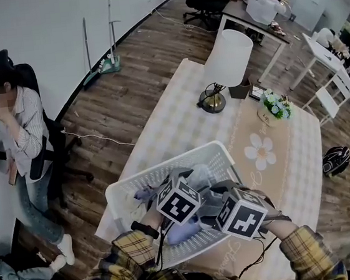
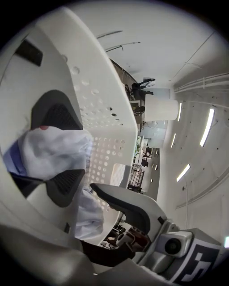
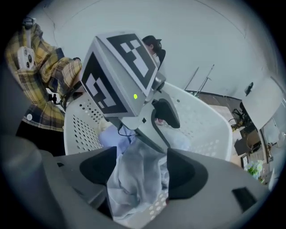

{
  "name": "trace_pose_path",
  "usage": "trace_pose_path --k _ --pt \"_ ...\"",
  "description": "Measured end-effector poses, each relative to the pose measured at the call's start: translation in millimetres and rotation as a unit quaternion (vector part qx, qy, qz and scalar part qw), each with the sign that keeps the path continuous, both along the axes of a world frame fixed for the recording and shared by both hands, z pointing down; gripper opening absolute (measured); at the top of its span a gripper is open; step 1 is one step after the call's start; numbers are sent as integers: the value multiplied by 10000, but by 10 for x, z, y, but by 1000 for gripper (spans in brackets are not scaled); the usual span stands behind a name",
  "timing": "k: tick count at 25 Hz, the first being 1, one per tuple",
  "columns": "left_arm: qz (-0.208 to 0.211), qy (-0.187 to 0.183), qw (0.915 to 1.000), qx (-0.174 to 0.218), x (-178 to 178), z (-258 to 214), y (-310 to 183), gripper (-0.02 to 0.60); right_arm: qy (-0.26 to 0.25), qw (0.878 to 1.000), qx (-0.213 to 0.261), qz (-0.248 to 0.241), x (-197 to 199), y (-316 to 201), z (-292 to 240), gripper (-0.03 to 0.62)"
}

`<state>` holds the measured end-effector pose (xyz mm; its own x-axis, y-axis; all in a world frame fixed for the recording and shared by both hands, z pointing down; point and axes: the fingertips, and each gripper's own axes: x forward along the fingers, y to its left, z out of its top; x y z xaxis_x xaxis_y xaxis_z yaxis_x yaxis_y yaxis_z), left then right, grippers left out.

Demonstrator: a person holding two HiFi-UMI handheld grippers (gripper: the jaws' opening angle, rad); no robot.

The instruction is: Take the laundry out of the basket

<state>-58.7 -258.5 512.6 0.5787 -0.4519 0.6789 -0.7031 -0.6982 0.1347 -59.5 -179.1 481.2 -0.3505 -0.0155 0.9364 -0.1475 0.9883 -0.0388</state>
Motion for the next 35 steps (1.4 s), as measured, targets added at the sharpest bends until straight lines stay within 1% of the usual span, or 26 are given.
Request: trace_pose_path --k 2,3,6,11,15,19,21,25,26,27,31,33,35 --pt "79 -65 9999 -79 24 99 14 318 229 9997 -85 -60 13 6 126 385" --pt "107 -93 9998 -119 33 146 22 339 346 9993 -127 -98 23 15 189 385" --pt "125 -147 9996 -206 35 258 30 357 647 9975 -204 -186 45 40 358 399" --pt "139 -305 9990 -305 1 468 21 367 1042 9938 -325 -188 65 55 616 407" --pt "54 -363 9985 -396 -40 622 23 367 1392 9896 -237 -267 96 16 816 407" --pt "40 -298 9984 -482 -55 750 38 360 1463 9877 -515 -218 85 51 970 405" --pt "74 -243 9983 -531 -48 793 56 345 1476 9864 -700 -189 81 84 1035 403" --pt "175 -138 9976 -650 -19 860 102 301 1414 9849 -990 -91 70 122 1125 357" --pt "226 -124 9974 -665 -10 873 115 284 1385 9853 -997 -64 64 110 1138 350" --pt "290 -112 9972 -675 2 881 129 267 1358 9861 -962 -34 61 84 1145 328" --pt "559 -56 9961 -677 47 857 179 175 1243 9901 -647 92 49 -53 1121 158" --pt "593 -29 9959 -678 51 826 188 124 1207 9914 -495 94 40 -98 1101 113" --pt "605 -7 9959 -677 53 788 191 80 1138 9925 -423 113 24 -127 1069 94"
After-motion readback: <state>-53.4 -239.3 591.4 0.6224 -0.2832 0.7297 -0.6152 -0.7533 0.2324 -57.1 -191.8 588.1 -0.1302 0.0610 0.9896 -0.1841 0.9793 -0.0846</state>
